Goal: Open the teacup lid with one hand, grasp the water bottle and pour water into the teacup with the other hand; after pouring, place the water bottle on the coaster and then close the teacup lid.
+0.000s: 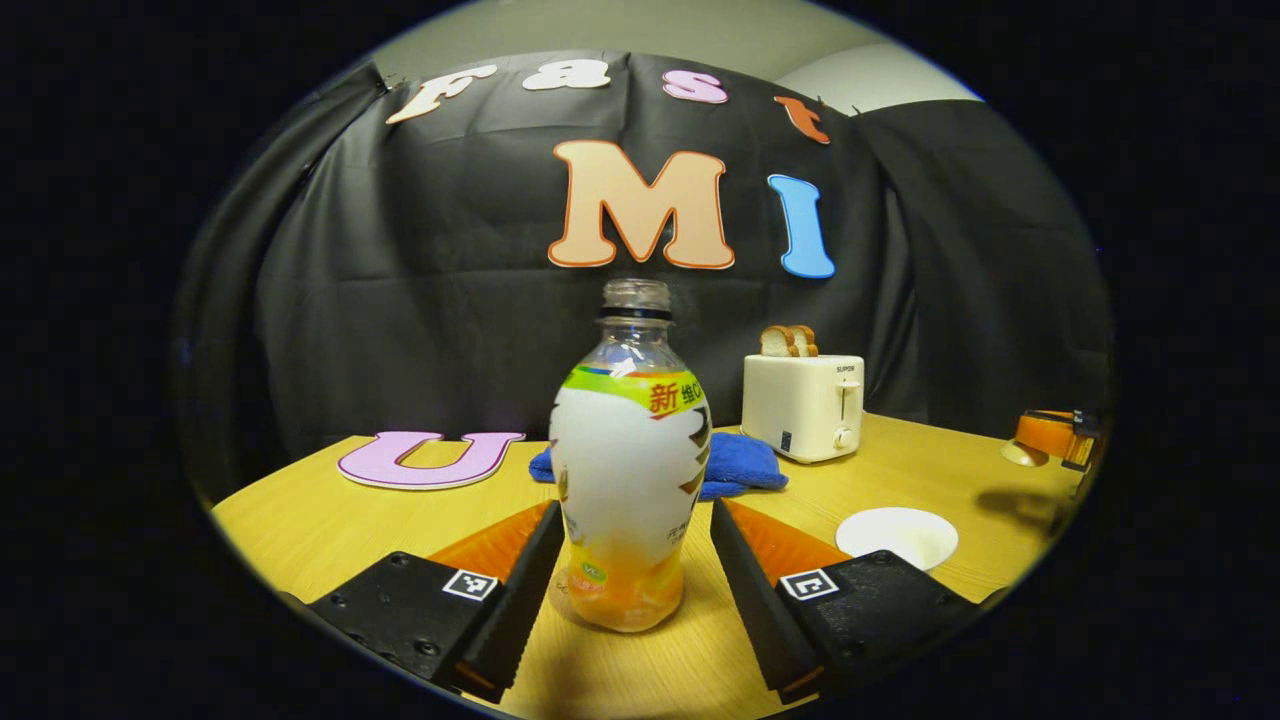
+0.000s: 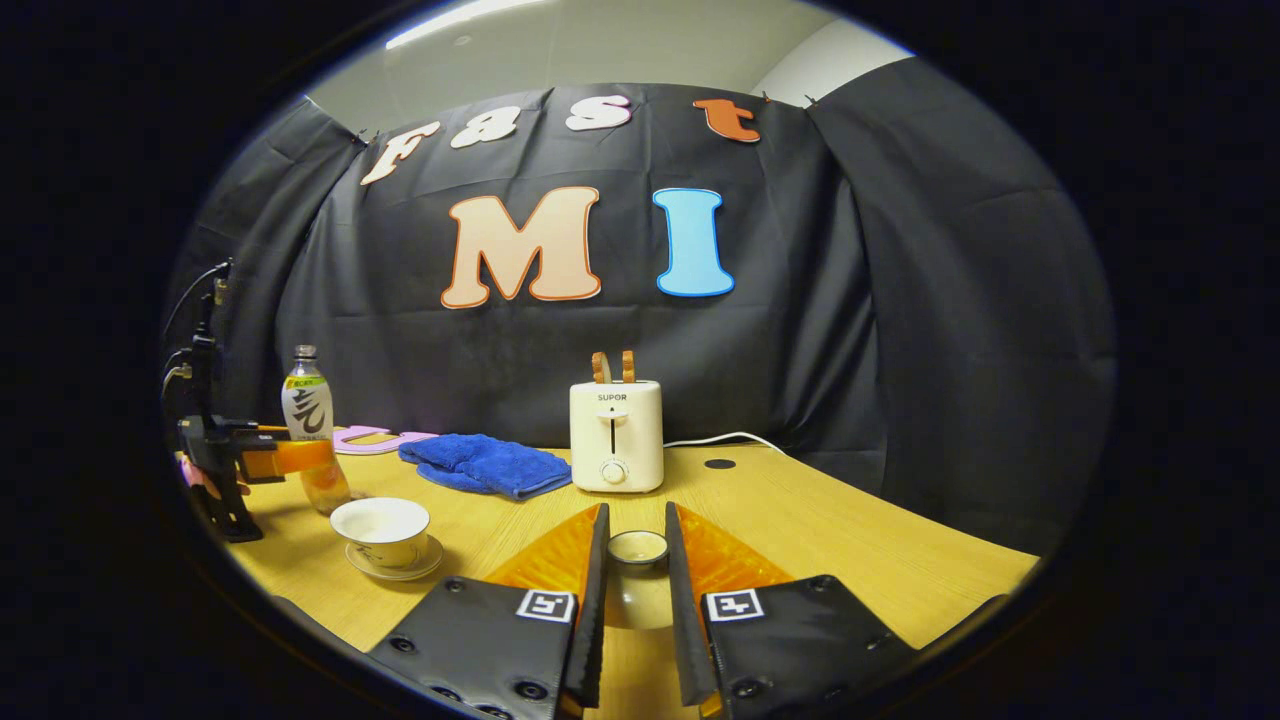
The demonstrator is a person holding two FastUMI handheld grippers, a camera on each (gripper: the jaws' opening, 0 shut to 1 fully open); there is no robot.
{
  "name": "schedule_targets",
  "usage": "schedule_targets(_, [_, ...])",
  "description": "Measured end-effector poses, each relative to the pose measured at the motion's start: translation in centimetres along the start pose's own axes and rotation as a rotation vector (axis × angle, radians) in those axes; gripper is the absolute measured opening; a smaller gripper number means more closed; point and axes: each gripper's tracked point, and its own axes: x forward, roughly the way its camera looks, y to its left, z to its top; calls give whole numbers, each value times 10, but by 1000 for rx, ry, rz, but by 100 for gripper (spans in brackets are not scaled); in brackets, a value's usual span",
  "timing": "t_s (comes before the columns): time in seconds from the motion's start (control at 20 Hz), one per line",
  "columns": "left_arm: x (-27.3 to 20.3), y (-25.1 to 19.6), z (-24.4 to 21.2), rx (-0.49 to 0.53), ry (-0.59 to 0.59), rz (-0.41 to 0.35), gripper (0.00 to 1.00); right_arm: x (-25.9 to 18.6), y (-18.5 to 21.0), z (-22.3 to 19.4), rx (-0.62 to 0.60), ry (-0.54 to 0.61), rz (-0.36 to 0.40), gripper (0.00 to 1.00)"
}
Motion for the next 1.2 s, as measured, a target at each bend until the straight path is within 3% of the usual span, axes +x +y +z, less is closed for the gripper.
schedule_targets(0.2, [-34, 8, 8, 9, -53, 83, 87, -1, 0, 0, 0, 0, 2, 34])
schedule_targets(0.5, [-68, 21, 7, 7, -44, 188, 87, -1, 7, 1, 2, 0, 31, 33])
schedule_targets(0.75, [-87, 39, 6, 8, -45, 277, 86, 7, 58, -3, 8, 10, 183, 33])
schedule_targets(0.95, [-92, 46, 6, 9, -42, 306, 87, 16, 114, -5, 12, 17, 312, 33])
schedule_targets(1.05, [-95, 53, 6, 8, -42, 332, 93, 19, 140, -6, 15, 19, 371, 33])
schedule_targets(1.2, [-98, 58, 5, 8, -41, 351, 94, 21, 168, -6, 18, 24, 439, 33])
